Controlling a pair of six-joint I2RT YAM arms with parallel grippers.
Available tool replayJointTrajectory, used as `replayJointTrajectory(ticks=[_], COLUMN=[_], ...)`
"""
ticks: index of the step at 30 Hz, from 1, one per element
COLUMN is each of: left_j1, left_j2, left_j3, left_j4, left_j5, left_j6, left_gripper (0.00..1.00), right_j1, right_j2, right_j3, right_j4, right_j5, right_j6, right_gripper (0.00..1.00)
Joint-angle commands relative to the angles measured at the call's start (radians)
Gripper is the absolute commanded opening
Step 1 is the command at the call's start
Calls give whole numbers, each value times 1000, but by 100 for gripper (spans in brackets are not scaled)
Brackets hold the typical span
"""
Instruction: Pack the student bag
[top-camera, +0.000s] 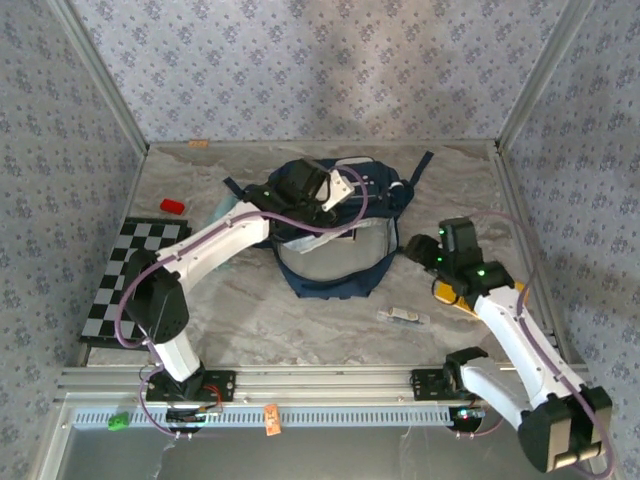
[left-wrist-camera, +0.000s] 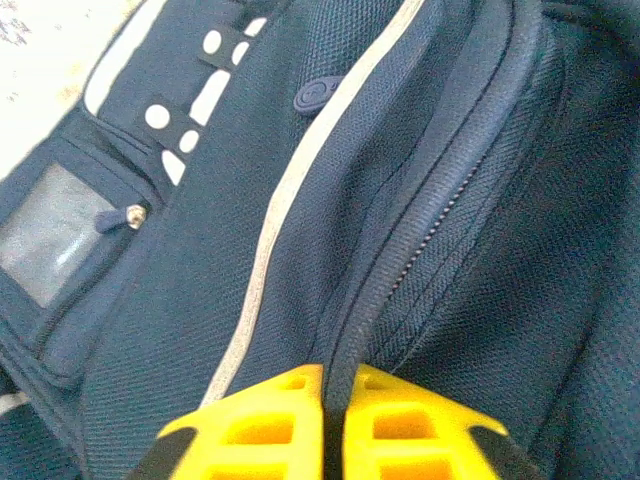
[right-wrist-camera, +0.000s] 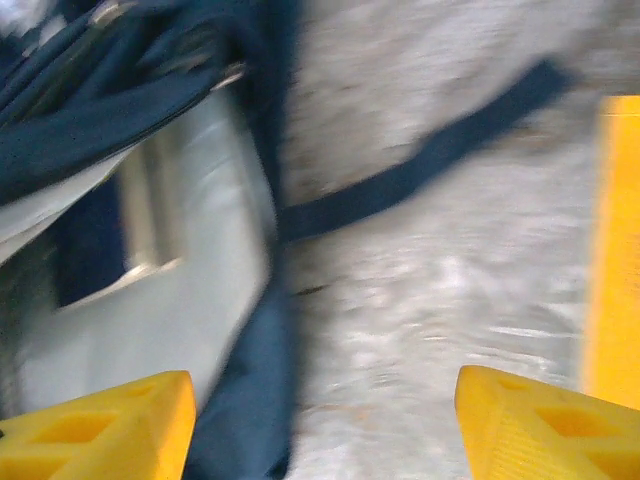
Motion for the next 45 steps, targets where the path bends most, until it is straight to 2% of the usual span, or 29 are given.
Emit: replayJointTrajectory(ticks=[1,5,7,11,14,20,28,33,36,40,45], left_j1=[3,-31,-63,-124,-154,-179,-211,-226,-233,-243,-275], left_j2=[-74,-141,-156,-142,-116,-37,61,104,127,184,330], left_j3=[-6,-71,-98,-122,-129,-138,-76,-42,-31,3,123], left_j4=[-7,88,129,194,215,296,313,310,320,341,340], left_j5=[56,169,154,156,140,170,186,185,181,184,161], left_j6=[-115,-292,-389,-571,-660,-805,-851,-870,-890,-930,-1001], left_gripper=[28,49,53,56,58,59,59,58,58,58,58], right_j1=[-168,-367,-449,-591,-700,-825,-905,-913,-912,-888,-794], right_j2=[-8,37,62,125,179,272,414,510,572,637,692], right_j3=[3,13,11,17,17,5,17,51,71,107,162], right_j4=[-182,-196,-172,-132,-103,-35,48,81,106,116,130], right_j5=[-14,6,18,85,85,72,52,44,-8,-61,-109], right_j6=[-25,-56,-65,-78,-77,-71,-80,-84,-101,-144,-189], right_gripper=[76,84,88,95,99,100,100,100,100,100,100])
